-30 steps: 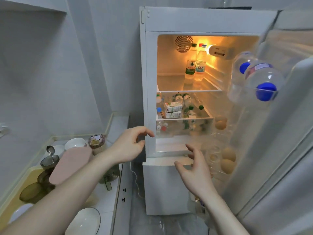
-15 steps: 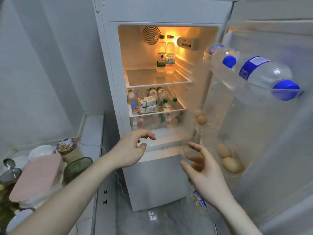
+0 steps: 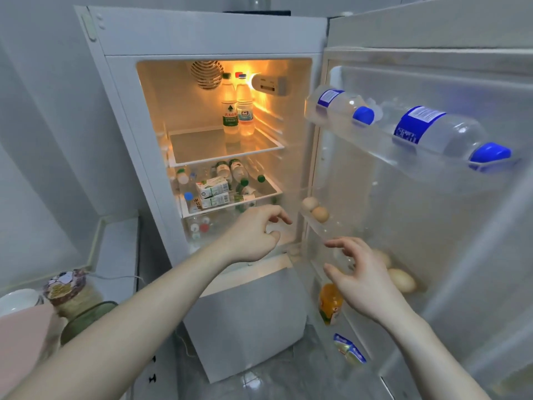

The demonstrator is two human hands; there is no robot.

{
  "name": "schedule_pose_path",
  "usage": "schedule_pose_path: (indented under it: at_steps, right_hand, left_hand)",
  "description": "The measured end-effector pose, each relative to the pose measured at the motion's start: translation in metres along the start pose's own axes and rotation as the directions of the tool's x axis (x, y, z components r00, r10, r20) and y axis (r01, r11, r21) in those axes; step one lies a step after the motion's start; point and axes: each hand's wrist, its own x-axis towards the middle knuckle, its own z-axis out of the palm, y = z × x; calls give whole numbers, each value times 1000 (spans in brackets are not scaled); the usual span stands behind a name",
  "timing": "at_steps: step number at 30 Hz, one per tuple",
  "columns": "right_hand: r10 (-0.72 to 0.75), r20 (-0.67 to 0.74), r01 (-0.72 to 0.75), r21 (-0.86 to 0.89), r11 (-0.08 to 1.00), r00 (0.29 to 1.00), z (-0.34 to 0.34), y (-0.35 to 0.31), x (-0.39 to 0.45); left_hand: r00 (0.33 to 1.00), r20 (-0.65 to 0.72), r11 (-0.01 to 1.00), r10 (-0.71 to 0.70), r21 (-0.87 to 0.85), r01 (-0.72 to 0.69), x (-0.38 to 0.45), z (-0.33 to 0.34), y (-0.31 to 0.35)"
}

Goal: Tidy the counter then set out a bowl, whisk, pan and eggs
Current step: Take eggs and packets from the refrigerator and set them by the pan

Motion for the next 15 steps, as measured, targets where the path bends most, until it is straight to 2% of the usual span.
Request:
schedule_pose_path:
  at_steps: [8, 15]
  right_hand:
    - [106, 98, -87, -177, 980, 990, -30, 8, 32]
    - [92, 40, -76, -287, 955, 995, -36, 5, 92]
  left_hand:
    - [994, 97, 995, 46, 83, -54, 82, 8, 25]
    - [976, 220, 973, 3, 223, -53, 148, 31, 32]
